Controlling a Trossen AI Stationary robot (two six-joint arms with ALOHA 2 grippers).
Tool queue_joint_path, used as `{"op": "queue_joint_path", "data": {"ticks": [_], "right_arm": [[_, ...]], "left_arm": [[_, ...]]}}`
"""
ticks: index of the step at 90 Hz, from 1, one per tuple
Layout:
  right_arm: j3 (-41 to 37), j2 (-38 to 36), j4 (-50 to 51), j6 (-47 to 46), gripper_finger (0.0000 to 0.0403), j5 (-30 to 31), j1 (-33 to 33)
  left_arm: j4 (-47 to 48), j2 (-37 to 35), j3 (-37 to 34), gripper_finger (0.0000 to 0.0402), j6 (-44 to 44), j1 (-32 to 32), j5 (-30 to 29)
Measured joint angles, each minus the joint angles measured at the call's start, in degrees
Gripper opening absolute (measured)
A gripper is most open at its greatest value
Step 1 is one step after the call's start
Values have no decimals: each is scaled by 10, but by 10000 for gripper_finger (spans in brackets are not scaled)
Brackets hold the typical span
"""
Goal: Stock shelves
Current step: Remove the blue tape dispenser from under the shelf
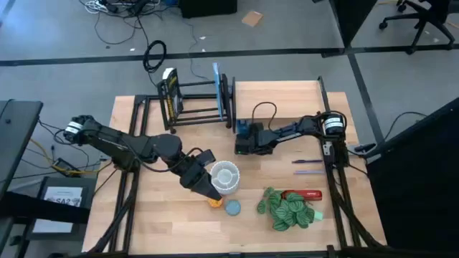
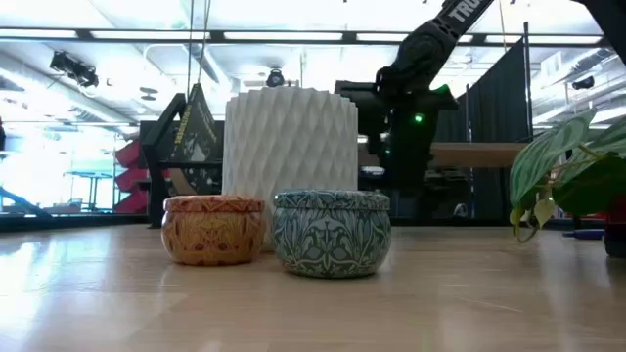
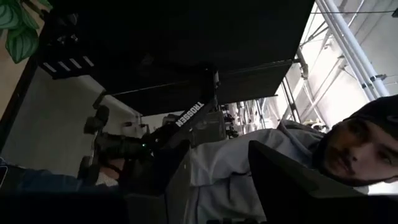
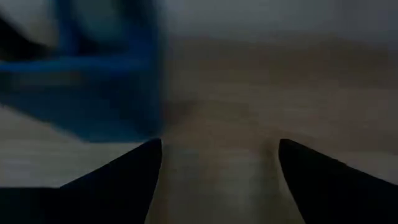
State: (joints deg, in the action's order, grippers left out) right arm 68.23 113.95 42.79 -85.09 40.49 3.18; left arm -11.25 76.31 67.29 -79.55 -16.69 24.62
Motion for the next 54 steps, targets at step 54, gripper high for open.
{"op": "queue_joint_path", "data": {"ticks": [54], "right_arm": [[-34, -16, -168, 93, 293, 136, -73]], "left_arm": [[0, 0, 0, 140, 7, -7, -4]]}}
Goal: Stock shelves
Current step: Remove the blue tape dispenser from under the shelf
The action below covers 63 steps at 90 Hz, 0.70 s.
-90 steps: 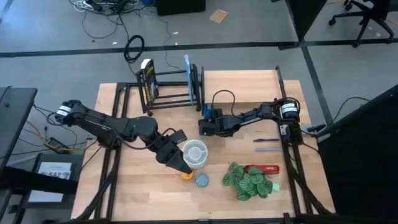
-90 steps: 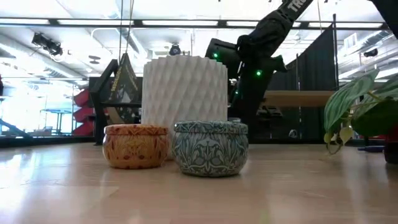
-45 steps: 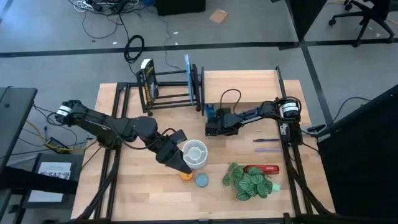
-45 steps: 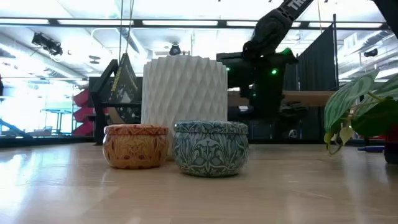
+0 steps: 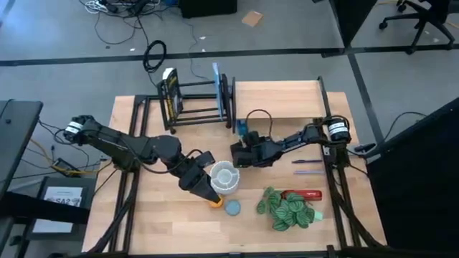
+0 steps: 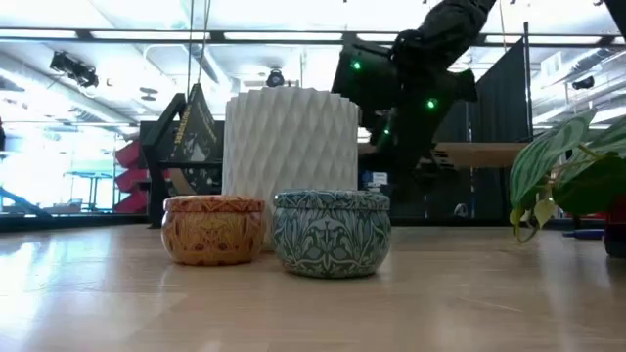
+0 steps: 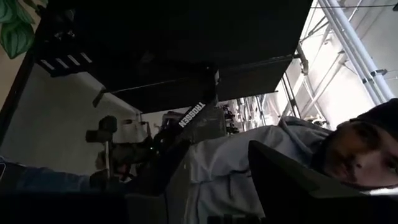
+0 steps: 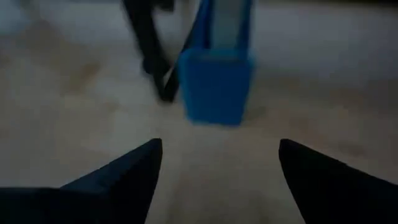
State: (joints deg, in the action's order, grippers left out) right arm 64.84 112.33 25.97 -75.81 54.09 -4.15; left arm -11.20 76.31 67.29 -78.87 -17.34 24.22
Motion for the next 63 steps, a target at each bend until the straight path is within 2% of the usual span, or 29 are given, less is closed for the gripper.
{"op": "queue_joint_path", "data": {"ticks": [14, 26, 43, 51, 63], "right_arm": [[-26, 1, -5, -5, 294, 12, 5], [-47, 1, -50, 4, 300, -5, 6], [-57, 1, -132, 93, 307, -10, 13], [-57, 1, -159, 144, 306, -4, 31], [-57, 1, -183, 178, 306, -25, 64]], "left_arm": [[0, 0, 0, 140, 10, -1, -6], [0, 0, 0, 140, 24, -1, -7], [0, 0, 0, 140, 35, -4, -10], [0, 0, 0, 140, 36, -5, -10], [0, 0, 0, 140, 38, -5, -10]]}}
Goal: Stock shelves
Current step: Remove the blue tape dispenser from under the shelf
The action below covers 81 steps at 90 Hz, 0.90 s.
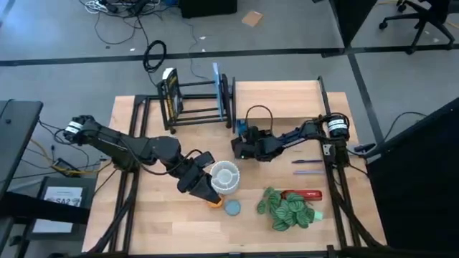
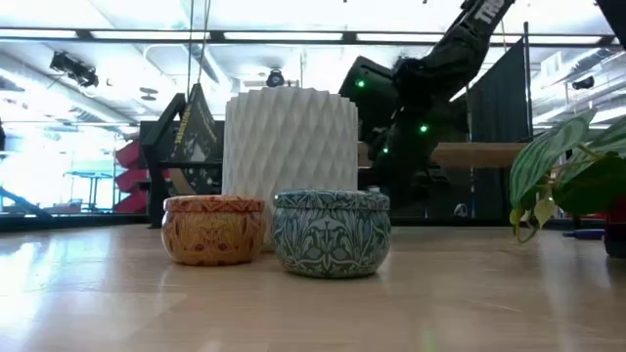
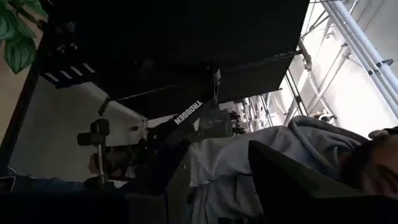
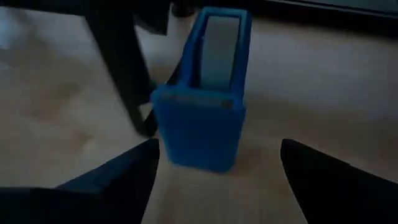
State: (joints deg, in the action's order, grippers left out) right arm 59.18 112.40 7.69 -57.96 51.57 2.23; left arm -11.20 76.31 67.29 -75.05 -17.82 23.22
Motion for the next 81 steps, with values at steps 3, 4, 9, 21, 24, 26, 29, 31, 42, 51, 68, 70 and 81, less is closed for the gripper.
{"op": "queue_joint_path", "data": {"ticks": [3, 4, 9, 21, 24, 26, 29, 31, 42, 51, 68, 70, 81], "right_arm": [[0, 0, -2, 3, 306, -1, 7], [0, 0, -2, 3, 306, -2, 10], [0, 0, -5, 7, 306, -7, 22], [0, 0, -8, 19, 306, -30, 42], [0, 0, -8, 25, 305, -38, 45], [0, 0, -8, 26, 304, -43, 46], [0, 1, -7, 28, 301, -44, 50], [0, 1, -7, 28, 298, -44, 51], [0, 1, -5, 26, 273, -55, 56], [0, 1, -3, 25, 233, -61, 56], [-25, 1, -6, -4, 119, -80, 59], [-29, 0, -10, -12, 105, -81, 59], [-47, -3, -20, -40, 31, -89, 55]], "left_arm": [[0, 0, 0, 140, 0, 0, 0], [0, 0, 0, 140, 0, 0, 0], [0, 0, 0, 140, 0, 0, 0], [0, 0, 0, 140, 0, 0, 0], [0, 0, 0, 140, 0, 0, 0], [0, 0, 0, 140, 0, 0, 0], [0, 0, 0, 140, 0, 0, 0], [0, 0, 0, 140, 0, 0, 0], [0, 0, 0, 140, 0, 0, 0], [0, 0, 0, 140, 0, 0, 0], [0, 0, 0, 140, 0, 0, -6], [0, 0, 0, 140, 0, 0, -7], [1, 0, 0, 140, 0, 0, -8]]}}
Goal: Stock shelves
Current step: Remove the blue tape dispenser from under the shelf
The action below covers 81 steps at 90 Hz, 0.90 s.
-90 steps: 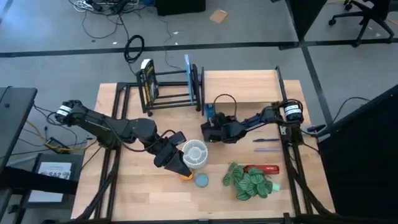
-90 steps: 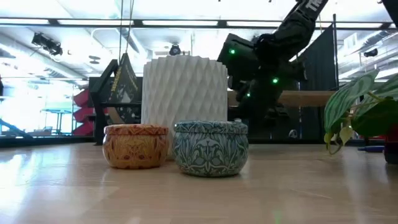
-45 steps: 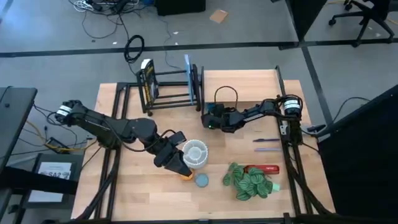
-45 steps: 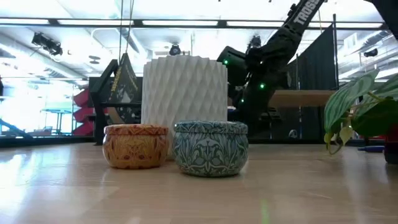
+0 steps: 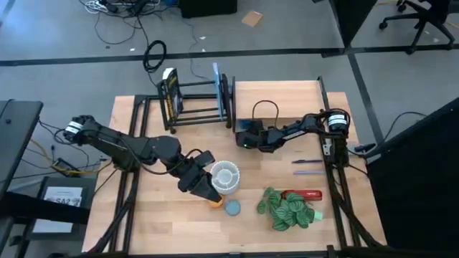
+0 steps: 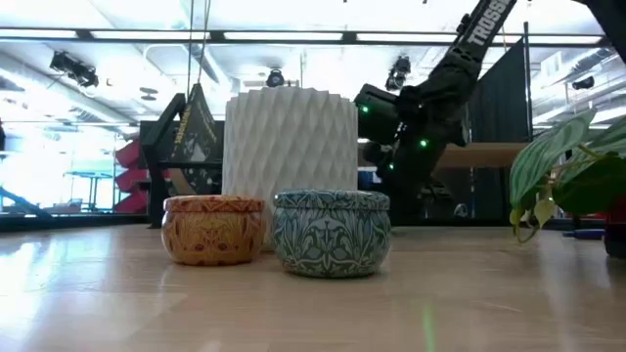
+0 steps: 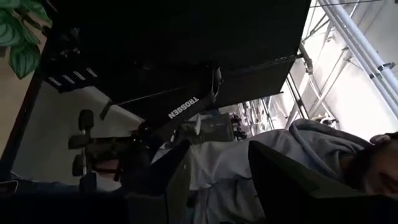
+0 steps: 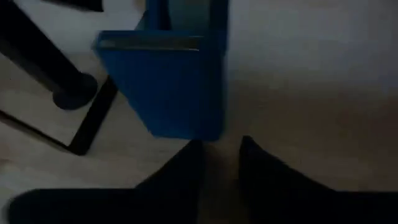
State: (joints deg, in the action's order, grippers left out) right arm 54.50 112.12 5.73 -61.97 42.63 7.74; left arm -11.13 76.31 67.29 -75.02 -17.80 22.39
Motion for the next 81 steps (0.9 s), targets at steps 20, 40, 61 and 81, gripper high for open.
{"op": "queue_joint_path", "data": {"ticks": [20, 40, 61, 81], "right_arm": [[-5, -31, 38, -25, 7, 0, -68], [-42, -24, 29, -107, 2, 92, -165], [-125, 6, -142, -35, 1, 106, -168], [-159, 15, -260, 35, 29, 135, -157]], "left_arm": [[2, 0, 0, 140, 0, 0, 0], [4, 0, 0, 140, 22, 0, 0], [46, 0, 0, 140, 56, 0, -12], [98, 0, 0, 140, 75, 3, -18]]}}
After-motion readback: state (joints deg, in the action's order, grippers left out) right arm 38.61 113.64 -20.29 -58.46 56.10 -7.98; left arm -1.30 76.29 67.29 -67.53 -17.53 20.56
